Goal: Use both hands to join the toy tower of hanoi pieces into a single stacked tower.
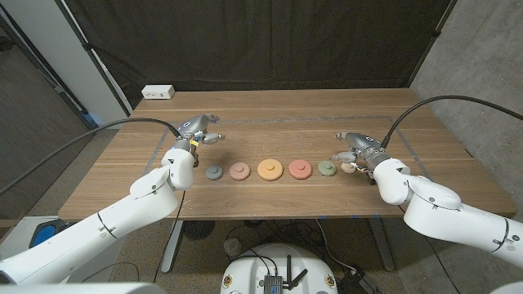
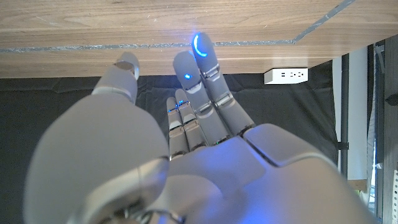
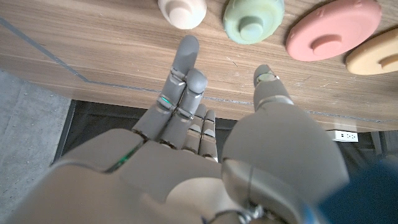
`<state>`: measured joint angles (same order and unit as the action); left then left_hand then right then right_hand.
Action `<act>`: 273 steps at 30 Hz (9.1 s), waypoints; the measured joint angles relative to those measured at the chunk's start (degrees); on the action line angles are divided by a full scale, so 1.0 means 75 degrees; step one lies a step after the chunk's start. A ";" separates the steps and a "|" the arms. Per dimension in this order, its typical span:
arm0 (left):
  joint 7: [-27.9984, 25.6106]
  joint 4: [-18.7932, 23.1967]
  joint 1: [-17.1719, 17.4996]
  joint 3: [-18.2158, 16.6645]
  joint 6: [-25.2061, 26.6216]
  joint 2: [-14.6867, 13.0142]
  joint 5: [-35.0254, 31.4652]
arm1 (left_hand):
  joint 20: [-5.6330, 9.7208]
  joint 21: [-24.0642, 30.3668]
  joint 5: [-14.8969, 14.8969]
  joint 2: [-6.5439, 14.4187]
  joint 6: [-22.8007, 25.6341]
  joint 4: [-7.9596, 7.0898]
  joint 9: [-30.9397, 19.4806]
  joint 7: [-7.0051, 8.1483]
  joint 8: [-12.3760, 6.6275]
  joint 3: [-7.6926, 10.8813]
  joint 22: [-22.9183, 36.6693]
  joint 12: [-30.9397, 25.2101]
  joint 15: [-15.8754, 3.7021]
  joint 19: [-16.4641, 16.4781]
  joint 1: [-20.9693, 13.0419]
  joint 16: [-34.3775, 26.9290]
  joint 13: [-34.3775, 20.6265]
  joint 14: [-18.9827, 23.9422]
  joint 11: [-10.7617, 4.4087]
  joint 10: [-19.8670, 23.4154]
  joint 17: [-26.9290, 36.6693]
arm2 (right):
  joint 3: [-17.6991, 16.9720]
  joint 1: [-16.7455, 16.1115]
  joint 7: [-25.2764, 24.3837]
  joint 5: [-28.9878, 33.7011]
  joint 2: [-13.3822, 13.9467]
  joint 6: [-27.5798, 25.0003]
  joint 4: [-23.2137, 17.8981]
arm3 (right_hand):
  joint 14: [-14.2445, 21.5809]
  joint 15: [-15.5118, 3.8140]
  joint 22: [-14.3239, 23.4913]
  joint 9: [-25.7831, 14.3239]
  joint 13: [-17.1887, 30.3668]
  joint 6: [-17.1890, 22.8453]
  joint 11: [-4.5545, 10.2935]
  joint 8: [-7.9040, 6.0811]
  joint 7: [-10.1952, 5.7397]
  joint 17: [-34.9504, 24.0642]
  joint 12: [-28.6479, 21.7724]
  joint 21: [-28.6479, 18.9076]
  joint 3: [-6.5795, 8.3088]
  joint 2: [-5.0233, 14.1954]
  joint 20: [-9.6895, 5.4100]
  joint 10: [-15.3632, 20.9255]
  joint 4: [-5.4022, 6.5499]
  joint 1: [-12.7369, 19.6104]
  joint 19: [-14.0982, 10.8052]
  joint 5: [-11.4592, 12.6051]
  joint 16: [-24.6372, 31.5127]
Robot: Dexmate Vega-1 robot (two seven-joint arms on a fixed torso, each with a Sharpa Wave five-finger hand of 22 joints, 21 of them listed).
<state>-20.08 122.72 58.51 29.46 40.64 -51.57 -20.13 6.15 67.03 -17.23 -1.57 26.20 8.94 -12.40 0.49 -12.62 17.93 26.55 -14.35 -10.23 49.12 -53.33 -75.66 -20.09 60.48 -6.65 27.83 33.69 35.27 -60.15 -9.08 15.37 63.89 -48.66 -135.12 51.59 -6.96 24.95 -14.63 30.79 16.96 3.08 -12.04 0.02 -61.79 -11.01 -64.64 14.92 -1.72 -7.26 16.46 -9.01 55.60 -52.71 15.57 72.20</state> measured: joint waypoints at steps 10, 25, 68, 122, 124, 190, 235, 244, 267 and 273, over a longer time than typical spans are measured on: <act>-0.0082 -0.0065 0.0026 -0.0039 -0.0123 0.0038 0.0094 | 0.0000 0.0059 -0.0054 0.0000 0.0012 0.0031 0.0000 -0.0011 0.0000 -0.0032 -0.0035 0.0000 0.0000 0.0001 0.0000 -0.0029 -0.0035 0.0000 -0.0029 0.0030 0.0001 | 0.0041 -0.0164 0.0110 0.0202 0.0083 -0.0046 -0.0159 | -0.0056 0.0001 -0.0071 0.0000 -0.0035 -0.0041 0.0000 0.0000 -0.0042 0.0071 0.0000 -0.0057 -0.0031 0.0000 0.0001 0.0001 0.0032 0.0000 0.0054 -0.0043 0.0000; -0.0114 -0.0208 0.0012 -0.0062 -0.0331 0.0029 0.0185 | -0.0001 0.0221 -0.0053 0.0091 0.0053 0.0053 0.0001 0.0029 0.0000 -0.0052 -0.0139 0.0000 0.0000 0.0001 -0.0010 -0.0141 -0.0106 0.0000 -0.0040 0.0102 -0.0012 | 0.0344 -0.0042 0.0471 0.0654 0.0004 -0.0213 -0.0279 | -0.0081 0.0026 -0.0209 0.0028 -0.0034 -0.0070 0.0042 0.0000 -0.0071 0.0212 -0.0033 -0.0217 -0.0105 0.0000 0.0014 -0.0041 0.0043 -0.0001 0.0175 -0.0100 0.0000; -0.0481 -0.0809 0.0680 -0.0842 -0.2341 -0.0271 0.0763 | -0.0001 0.0517 -0.0105 0.0091 0.0297 0.0022 0.0002 0.0055 0.0000 -0.0082 -0.0388 0.0000 -0.0028 0.0002 -0.0008 -0.0341 -0.0212 0.0057 -0.0110 0.0385 0.0125 | 0.2325 0.1219 0.2429 0.3198 -0.1197 -0.1203 -0.0328 | -0.0219 0.0054 -0.0459 0.0033 -0.0108 -0.0342 -0.0137 -0.0001 0.0095 0.0459 -0.0033 -0.0509 -0.0273 -0.0001 0.0096 -0.0273 0.0084 -0.0084 0.0367 -0.0125 0.0038; -0.0610 -0.1451 0.0577 -0.0987 -0.2905 0.0032 0.0967 | -0.0043 0.0991 -0.0134 0.0242 0.0449 0.0022 -0.0034 0.0070 0.0056 -0.0082 -0.0777 0.0080 -0.0028 -0.0148 0.0061 -0.0460 -0.0389 0.0056 -0.0107 0.0609 0.0170 | 0.2452 0.1668 0.6796 0.7237 -0.3328 -0.0772 0.1059 | -0.0330 0.0113 -0.0742 0.0049 -0.0179 -0.0723 -0.0181 -0.0002 0.0178 0.0699 -0.0033 -0.0820 -0.0432 0.0141 0.0151 -0.0284 0.0094 -0.0225 0.0475 -0.0125 0.0067; -0.0604 -0.1469 0.0564 -0.0981 -0.2913 0.0034 0.0969 | -0.0043 0.1038 -0.0134 0.0242 0.0449 0.0022 -0.0034 0.0070 0.0056 -0.0082 -0.0777 0.0080 -0.0028 -0.0148 0.0061 -0.0460 -0.0389 0.0056 -0.0108 0.0611 0.0170 | 0.2411 0.1639 0.6878 0.7315 -0.3381 -0.0728 0.1094 | -0.0343 0.0121 -0.0754 0.0049 -0.0179 -0.0723 -0.0180 -0.0002 0.0177 0.0706 -0.0033 -0.0849 -0.0432 0.0141 0.0150 -0.0285 0.0094 -0.0225 0.0475 -0.0125 0.0067; -0.0376 -0.1841 0.0189 -0.0702 -0.3071 0.0118 0.1023 | -0.0095 0.1745 -0.0162 0.0271 0.0591 0.0042 -0.0068 0.0034 0.0056 0.0025 -0.1202 0.0169 -0.0028 -0.0369 0.0092 -0.0518 -0.0458 0.0056 -0.0098 0.0753 0.0249 | 0.1467 0.1055 0.8078 0.8620 -0.4655 0.0348 0.2287 | -0.0500 0.0149 -0.1272 0.0142 -0.0318 -0.0852 -0.0203 -0.0065 0.0148 0.1178 -0.0151 -0.1420 -0.0580 0.0241 0.0204 -0.0224 0.0116 -0.0326 0.0692 -0.0101 0.0269; -0.0481 -0.1831 0.0310 -0.0772 -0.3146 0.0086 0.1131 | -0.0150 0.2221 -0.0193 0.0311 0.0679 0.0073 -0.0106 0.0110 0.0114 0.0119 -0.1483 0.0227 -0.0028 -0.0531 0.0132 -0.0518 -0.0530 0.0056 -0.0131 0.0881 0.0270 | 0.1271 0.0736 0.6797 0.7869 -0.4256 0.0557 0.1924 | 0.1345 -0.0496 -0.1105 0.0167 -0.0165 0.0679 -0.0192 -0.0685 0.0037 -0.1069 -0.0654 -0.2801 -0.0035 0.0346 -0.0123 0.1317 -0.0167 -0.0384 -0.0404 0.0557 0.1664; -0.0499 -0.1798 0.0341 -0.0788 -0.3133 0.0083 0.1131 | -0.0153 0.2257 -0.0193 0.0311 0.0680 0.0041 -0.0105 0.0110 0.0114 0.0152 -0.1519 0.0227 -0.0028 -0.0534 0.0131 -0.0518 -0.0529 0.0056 -0.0130 0.0882 0.0269 | 0.1271 0.0743 0.6711 0.7776 -0.4112 0.0543 0.1718 | 0.1424 -0.0546 -0.1117 0.0197 -0.0165 0.0679 -0.0191 -0.0684 0.0037 -0.1116 -0.0651 -0.2801 -0.0003 0.0346 -0.0123 0.1317 -0.0199 -0.0384 -0.0403 0.0658 0.1704; -0.0475 -0.1775 0.0308 -0.0730 -0.3114 0.0116 0.1095 | -0.0178 0.2396 -0.0193 0.0311 0.0721 0.0074 -0.0105 0.0069 0.0114 0.0183 -0.1590 0.0227 -0.0028 -0.0558 0.0131 -0.0518 -0.0528 0.0056 -0.0129 0.0882 0.0307 | 0.1117 0.0693 0.6851 0.7733 -0.3832 0.0840 0.1125 | 0.1520 -0.0616 -0.1166 0.0196 -0.0165 0.0760 -0.0261 -0.0672 0.0118 -0.1117 -0.0585 -0.2861 0.0059 0.0346 -0.0151 0.1386 -0.0261 -0.0384 -0.0430 0.0810 0.1760; -0.0426 -0.1785 0.0276 -0.0690 -0.3105 0.0107 0.1061 | -0.0136 0.2427 -0.0193 0.0311 0.0721 0.0073 -0.0104 0.0069 0.0114 0.0183 -0.1619 0.0227 -0.0028 -0.0601 0.0131 -0.0517 -0.0528 0.0056 -0.0124 0.0887 0.0312 | 0.1087 0.0676 0.6815 0.7662 -0.3783 0.1016 0.1041 | 0.1520 -0.0616 -0.1166 0.0196 -0.0165 0.0760 -0.0273 -0.0685 0.0118 -0.1116 -0.0577 -0.2861 0.0059 0.0345 -0.0151 0.1398 -0.0261 -0.0384 -0.0430 0.0810 0.1790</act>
<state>-23.28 109.33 60.58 24.28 17.35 -50.77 -12.17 5.14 85.23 -18.68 0.77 31.61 9.49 -13.19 1.01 -11.76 19.30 14.41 -12.65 -10.44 44.62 -52.34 -79.54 -24.05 60.90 -7.58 34.48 36.03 43.42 -55.08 42.03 72.83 35.51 -41.04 -127.31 62.99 -11.58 16.21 -13.16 29.55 22.66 1.03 -17.18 0.90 -70.16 -15.34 -86.09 15.36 0.87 -8.39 26.95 -10.97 52.72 -55.93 21.64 85.63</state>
